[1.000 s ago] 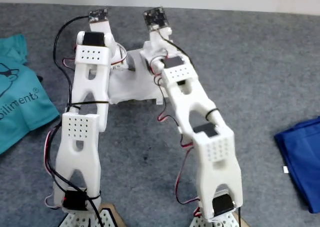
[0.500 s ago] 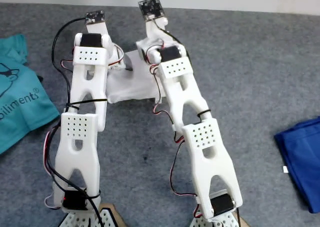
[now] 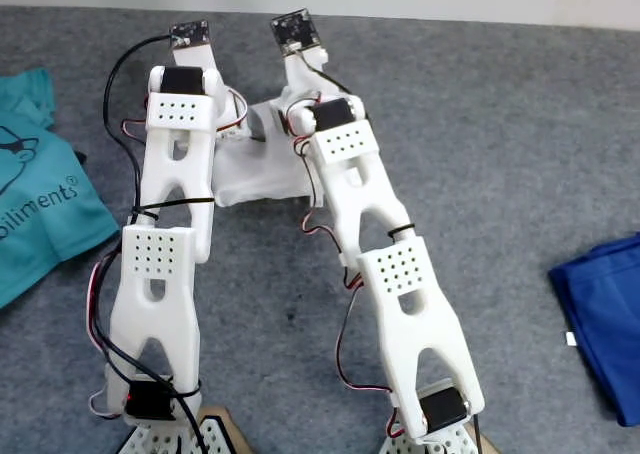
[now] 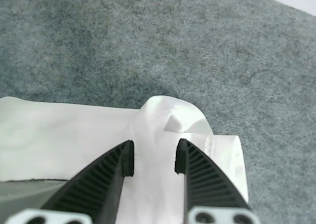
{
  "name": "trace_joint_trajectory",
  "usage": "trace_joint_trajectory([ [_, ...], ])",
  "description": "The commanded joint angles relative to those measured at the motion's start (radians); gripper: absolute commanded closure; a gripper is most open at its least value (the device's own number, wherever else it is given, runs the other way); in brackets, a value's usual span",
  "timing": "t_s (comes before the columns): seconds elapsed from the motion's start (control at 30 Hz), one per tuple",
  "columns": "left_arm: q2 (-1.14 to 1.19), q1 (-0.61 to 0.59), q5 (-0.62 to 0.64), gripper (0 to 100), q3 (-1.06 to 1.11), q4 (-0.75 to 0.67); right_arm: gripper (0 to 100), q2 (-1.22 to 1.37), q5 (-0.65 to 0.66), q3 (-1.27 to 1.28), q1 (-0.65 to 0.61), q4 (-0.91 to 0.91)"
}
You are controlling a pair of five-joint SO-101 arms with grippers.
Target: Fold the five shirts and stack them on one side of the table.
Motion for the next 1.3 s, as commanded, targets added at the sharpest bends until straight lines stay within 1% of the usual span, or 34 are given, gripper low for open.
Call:
trace_joint_trajectory([
  [0.0, -0.015, -0.018, 0.011, 69, -0.042, -0.012, 84.7, -0.024, 0.014, -0.042, -0.013, 0.002],
  [0.07, -0.015, -0.018, 0.011, 69, -0.042, -0.012, 86.1, -0.024, 0.012, -0.024, -0.005, 0.005],
  [0.17, -0.015, -0.018, 0.011, 69, -0.042, -0.012, 95.4, -0.025, 0.012, 0.010, 0.001, 0.001],
  [0.23, -0.015, -0.018, 0.011, 69, -0.042, -0.012, 99.0, -0.027, 0.012, 0.012, 0.005, 0.004],
  [0.5, -0.015, -0.018, 0.011, 69, -0.042, -0.012, 99.1, -0.038, 0.005, -0.015, 0.065, 0.012],
  [0.67, -0.015, -0.018, 0.011, 69, -0.042, -0.012, 99.1, -0.028, 0.003, -0.147, 0.101, 0.157],
  [0.8, -0.015, -0.018, 0.011, 69, -0.042, -0.012, 99.1, -0.025, -0.066, -0.220, 0.130, 0.266],
  [1.1, -0.015, -0.018, 0.011, 69, -0.042, -0.012, 99.1, -0.025, -0.114, -0.295, 0.188, 0.472],
  [1.27, -0.015, -0.018, 0.011, 69, -0.042, -0.012, 99.1, -0.022, -0.114, -0.289, 0.208, 0.452],
])
